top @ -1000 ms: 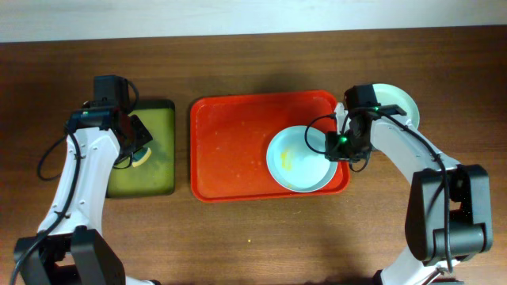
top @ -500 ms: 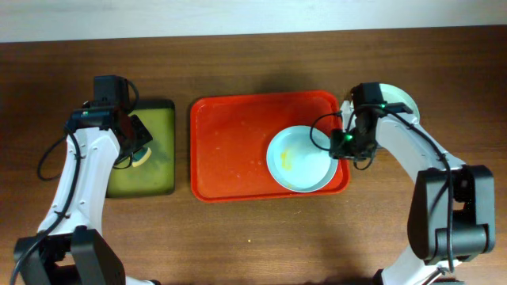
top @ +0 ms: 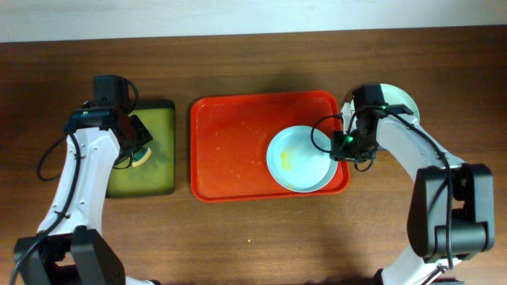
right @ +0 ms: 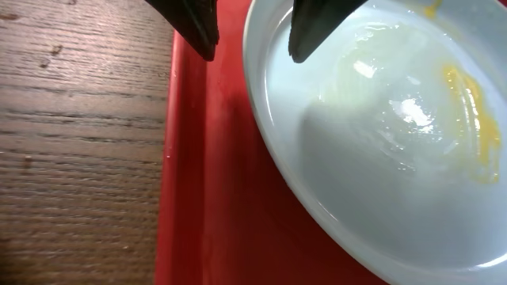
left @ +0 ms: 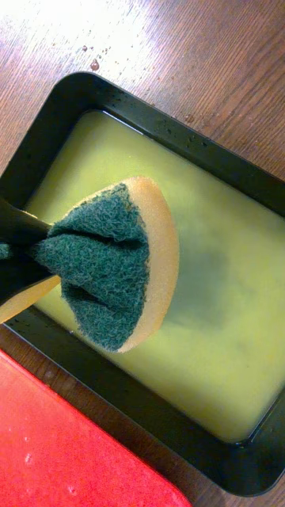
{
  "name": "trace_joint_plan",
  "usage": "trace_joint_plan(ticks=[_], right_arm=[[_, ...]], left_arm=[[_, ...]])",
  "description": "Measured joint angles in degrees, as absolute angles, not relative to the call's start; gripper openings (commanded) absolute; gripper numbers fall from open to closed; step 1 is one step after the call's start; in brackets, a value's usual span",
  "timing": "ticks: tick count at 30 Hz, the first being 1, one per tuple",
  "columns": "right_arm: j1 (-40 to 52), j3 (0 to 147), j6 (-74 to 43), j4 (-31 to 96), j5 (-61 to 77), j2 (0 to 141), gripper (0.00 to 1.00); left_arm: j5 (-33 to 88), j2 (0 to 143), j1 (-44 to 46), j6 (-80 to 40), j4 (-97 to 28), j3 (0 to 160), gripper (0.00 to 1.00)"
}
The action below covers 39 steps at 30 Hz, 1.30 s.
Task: Clean dirty plates on tray and stack at the side
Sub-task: 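Drag the light blue plate toward the tray center with the right gripper, then move the sponge in the left gripper over the light blue plate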
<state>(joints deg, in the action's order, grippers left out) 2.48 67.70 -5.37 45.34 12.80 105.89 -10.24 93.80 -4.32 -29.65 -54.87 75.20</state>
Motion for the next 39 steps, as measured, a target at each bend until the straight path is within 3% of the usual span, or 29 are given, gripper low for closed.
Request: trace_joint_plan(ticks=[5, 7, 10, 20, 28, 34, 39], right_arm=[[2.5, 67.7, -5.3, 45.0, 14.0, 109.1, 0.29], [2.6, 67.7, -5.4, 44.6, 15.1, 109.2, 0.22], [3.9, 67.6, -6.7, 42.5, 16.8, 109.6, 0.04], [9.5, 67.5, -15.0, 30.0, 20.1, 110.0, 0.04], [21.0, 67.8, -20.7, 19.6, 17.8, 113.5, 0.04], [20.7, 67.9, -22.3, 19.7, 17.6, 113.7, 0.04], [16.6, 70.8, -20.2, 28.6, 17.6, 113.8, 0.04]], left_arm=[[-10.2, 93.8, -4.3, -29.6, -54.9, 75.2, 0.0], [-10.2, 93.8, -4.3, -29.6, -54.9, 75.2, 0.0], [-10.2, 93.8, -4.3, -29.6, -54.9, 75.2, 0.0], [-8.8, 93.8, -3.9, -29.6, -54.2, 75.2, 0.0], [-8.7, 98.7, -3.7, -29.6, -52.9, 75.2, 0.0], [-9.1, 103.3, -3.7, -29.6, -47.7, 75.2, 0.0], [-9.4, 109.5, -3.7, -29.6, -42.7, 75.2, 0.0]])
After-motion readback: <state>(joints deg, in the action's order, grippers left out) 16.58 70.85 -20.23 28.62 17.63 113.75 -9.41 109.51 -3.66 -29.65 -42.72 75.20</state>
